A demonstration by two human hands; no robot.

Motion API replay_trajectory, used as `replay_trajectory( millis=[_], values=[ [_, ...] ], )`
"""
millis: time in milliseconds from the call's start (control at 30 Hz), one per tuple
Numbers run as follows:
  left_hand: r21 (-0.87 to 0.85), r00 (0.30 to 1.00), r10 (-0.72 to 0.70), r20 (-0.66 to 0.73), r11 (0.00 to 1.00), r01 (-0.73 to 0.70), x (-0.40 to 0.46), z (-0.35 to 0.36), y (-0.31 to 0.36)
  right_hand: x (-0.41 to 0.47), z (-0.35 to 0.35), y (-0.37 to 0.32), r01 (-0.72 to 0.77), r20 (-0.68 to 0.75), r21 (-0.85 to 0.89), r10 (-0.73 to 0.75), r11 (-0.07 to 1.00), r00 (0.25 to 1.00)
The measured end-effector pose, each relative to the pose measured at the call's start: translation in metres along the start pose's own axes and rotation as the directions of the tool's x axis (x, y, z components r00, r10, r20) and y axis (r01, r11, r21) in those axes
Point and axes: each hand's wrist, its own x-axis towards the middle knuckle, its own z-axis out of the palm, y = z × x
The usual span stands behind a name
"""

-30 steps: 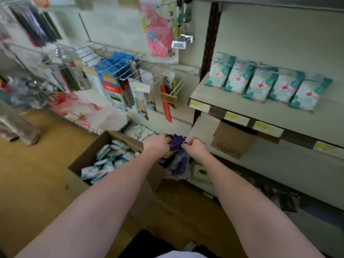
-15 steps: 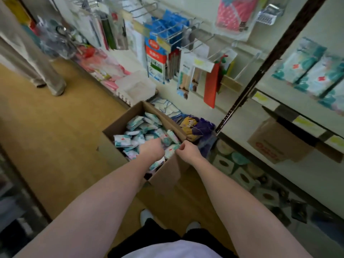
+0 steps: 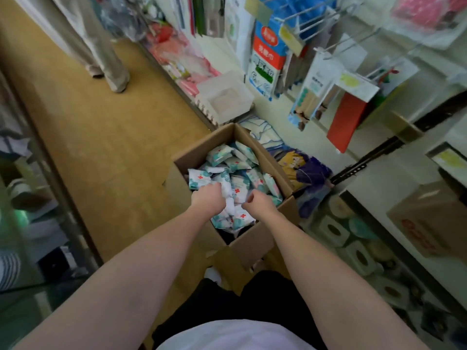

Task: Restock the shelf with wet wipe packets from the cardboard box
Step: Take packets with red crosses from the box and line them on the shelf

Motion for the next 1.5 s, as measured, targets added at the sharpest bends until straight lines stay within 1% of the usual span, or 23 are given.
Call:
replay_trajectory(
  millis=[67, 133, 200, 367, 500, 600, 733, 833, 933, 1100, 1233, 1300, 1433, 1500],
  values=[
    [-0.017, 1.000, -0.030, 0.003, 0.999, 0.030, 0.006, -0.003, -0.003, 0.015, 0.002, -0.005, 0.035, 0.021, -0.044, -0.034, 0.998, 0.999],
    [-0.044, 0.996, -0.094, 0.011, 0.995, 0.094, 0.014, -0.005, -0.008, 0.038, 0.003, -0.013, 0.080, 0.066, -0.099, -0.074, 0.992, 0.995],
    [-0.055, 0.989, -0.148, 0.018, 0.987, 0.148, 0.019, -0.004, -0.013, 0.056, 0.005, -0.020, 0.101, 0.093, -0.109, -0.091, 0.989, 0.991],
    [-0.064, 0.963, -0.270, -0.009, 0.961, 0.268, 0.044, -0.004, -0.029, 0.101, 0.014, -0.035, 0.135, 0.105, -0.103, -0.124, 0.986, 0.987],
    [-0.076, 0.956, -0.292, -0.029, 0.954, 0.289, 0.065, 0.002, -0.032, 0.128, 0.020, -0.038, 0.155, 0.166, -0.143, -0.131, 0.977, 0.977],
    [-0.117, 0.949, -0.315, -0.019, 0.943, 0.311, 0.083, 0.009, -0.029, 0.147, 0.025, -0.036, 0.134, 0.190, -0.163, -0.102, 0.977, 0.976],
    [-0.099, 0.942, -0.335, 0.010, 0.937, 0.334, 0.110, 0.021, -0.027, 0.175, 0.033, -0.038, 0.067, 0.200, -0.143, -0.038, 0.987, 0.979],
    [-0.035, 0.924, -0.378, 0.049, 0.924, 0.380, 0.124, 0.030, -0.028, 0.190, 0.042, -0.040, 0.023, 0.233, -0.130, 0.009, 0.991, 0.972],
    [0.028, 0.901, -0.431, 0.040, 0.902, 0.430, 0.135, 0.040, -0.030, 0.199, 0.050, -0.042, -0.009, 0.232, -0.101, 0.032, 0.995, 0.972],
    [-0.060, 0.864, -0.498, 0.078, 0.862, 0.503, 0.144, 0.039, -0.029, 0.207, 0.053, -0.043, -0.075, 0.217, -0.119, 0.100, 0.990, 0.971],
    [-0.110, 0.803, -0.593, 0.065, 0.795, 0.596, 0.145, 0.034, -0.028, 0.203, 0.048, -0.044, -0.105, 0.221, -0.037, 0.111, 0.994, 0.969],
    [-0.156, 0.813, -0.578, 0.065, 0.799, 0.581, 0.143, 0.031, -0.025, 0.199, 0.043, -0.043, -0.110, 0.224, 0.003, 0.106, 0.994, 0.969],
    [-0.332, 0.859, -0.507, 0.074, 0.799, 0.501, 0.135, 0.021, -0.015, 0.191, 0.027, -0.040, -0.121, 0.241, 0.069, 0.101, 0.990, 0.965],
    [-0.352, 0.877, -0.473, 0.078, 0.810, 0.469, 0.132, 0.016, -0.012, 0.186, 0.018, -0.036, -0.123, 0.239, 0.098, 0.097, 0.988, 0.966]
  ],
)
